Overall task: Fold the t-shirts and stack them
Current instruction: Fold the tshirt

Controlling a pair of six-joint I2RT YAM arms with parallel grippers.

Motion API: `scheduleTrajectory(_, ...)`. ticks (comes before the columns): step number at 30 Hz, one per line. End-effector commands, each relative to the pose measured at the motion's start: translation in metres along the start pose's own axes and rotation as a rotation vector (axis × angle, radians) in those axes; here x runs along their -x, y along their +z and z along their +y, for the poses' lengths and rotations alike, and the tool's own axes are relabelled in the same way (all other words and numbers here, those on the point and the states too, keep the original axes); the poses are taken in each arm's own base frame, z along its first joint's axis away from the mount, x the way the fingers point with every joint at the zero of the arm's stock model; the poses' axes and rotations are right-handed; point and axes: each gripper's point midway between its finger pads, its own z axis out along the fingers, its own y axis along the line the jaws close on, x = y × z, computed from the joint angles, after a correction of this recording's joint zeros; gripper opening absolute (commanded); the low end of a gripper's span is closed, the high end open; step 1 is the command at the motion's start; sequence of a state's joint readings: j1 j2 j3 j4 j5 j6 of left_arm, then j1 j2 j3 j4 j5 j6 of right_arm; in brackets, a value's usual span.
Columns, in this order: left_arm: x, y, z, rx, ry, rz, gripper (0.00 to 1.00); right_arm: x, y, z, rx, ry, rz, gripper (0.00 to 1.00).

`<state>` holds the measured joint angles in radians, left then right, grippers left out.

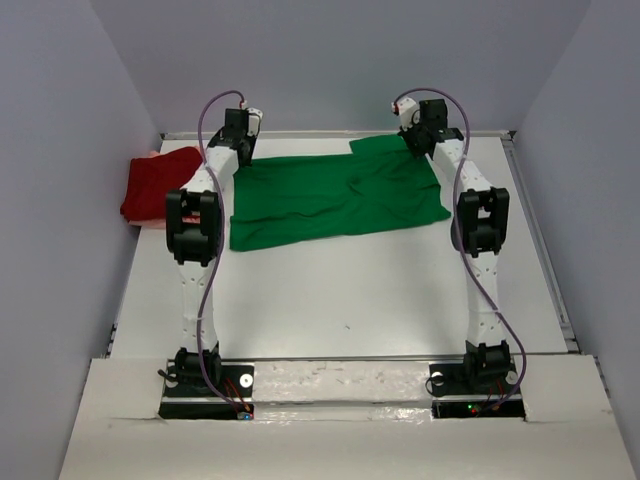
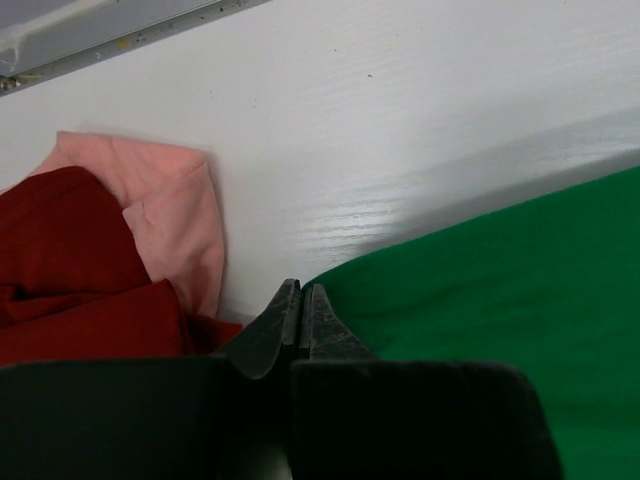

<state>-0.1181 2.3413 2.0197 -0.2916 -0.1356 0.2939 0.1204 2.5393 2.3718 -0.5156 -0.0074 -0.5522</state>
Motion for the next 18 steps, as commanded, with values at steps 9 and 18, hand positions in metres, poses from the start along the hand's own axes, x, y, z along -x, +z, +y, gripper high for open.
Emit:
scheduleTrajectory(9, 0.036, -0.064, 0.016, -0.006, 0.013, -0.093, 0.00, 0.032, -0.045, -0.023, -0.076, -0.051, -0.062, 0.00)
scheduleTrajectory(18, 0.026, -0.079, 0.017, -0.015, 0.033, -0.082, 0.00, 0.029, -0.064, -0.024, -0.079, -0.063, -0.052, 0.00)
